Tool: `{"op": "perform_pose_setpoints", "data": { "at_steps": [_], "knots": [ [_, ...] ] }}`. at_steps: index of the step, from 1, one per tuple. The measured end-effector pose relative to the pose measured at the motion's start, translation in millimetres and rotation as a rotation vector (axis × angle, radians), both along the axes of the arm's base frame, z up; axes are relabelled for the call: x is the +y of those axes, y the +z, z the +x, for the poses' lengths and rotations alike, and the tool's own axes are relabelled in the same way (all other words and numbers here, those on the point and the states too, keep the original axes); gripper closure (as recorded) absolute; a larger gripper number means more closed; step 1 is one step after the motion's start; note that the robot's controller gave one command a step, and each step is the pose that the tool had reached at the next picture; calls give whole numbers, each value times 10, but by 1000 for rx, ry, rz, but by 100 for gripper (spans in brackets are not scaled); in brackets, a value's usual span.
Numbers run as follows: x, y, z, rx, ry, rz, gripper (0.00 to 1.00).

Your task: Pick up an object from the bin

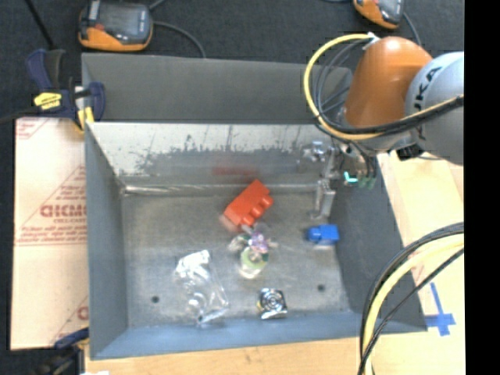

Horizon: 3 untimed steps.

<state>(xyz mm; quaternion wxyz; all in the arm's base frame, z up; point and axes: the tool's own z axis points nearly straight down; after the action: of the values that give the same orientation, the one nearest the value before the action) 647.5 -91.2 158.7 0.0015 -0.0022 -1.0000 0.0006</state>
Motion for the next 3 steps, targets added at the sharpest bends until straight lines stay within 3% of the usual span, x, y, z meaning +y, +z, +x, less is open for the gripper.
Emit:
{"op": "perform_pose_setpoints", "data": {
  "at_steps": [1, 2, 3],
  "knots": [
    [-772, -268, -367, -3, 49, -3, 0],
    [-685, -588, -507, -5, -205, 2, 0],
    [-723, -483, -494, -11, -230, 0, 0]
  ]
}}
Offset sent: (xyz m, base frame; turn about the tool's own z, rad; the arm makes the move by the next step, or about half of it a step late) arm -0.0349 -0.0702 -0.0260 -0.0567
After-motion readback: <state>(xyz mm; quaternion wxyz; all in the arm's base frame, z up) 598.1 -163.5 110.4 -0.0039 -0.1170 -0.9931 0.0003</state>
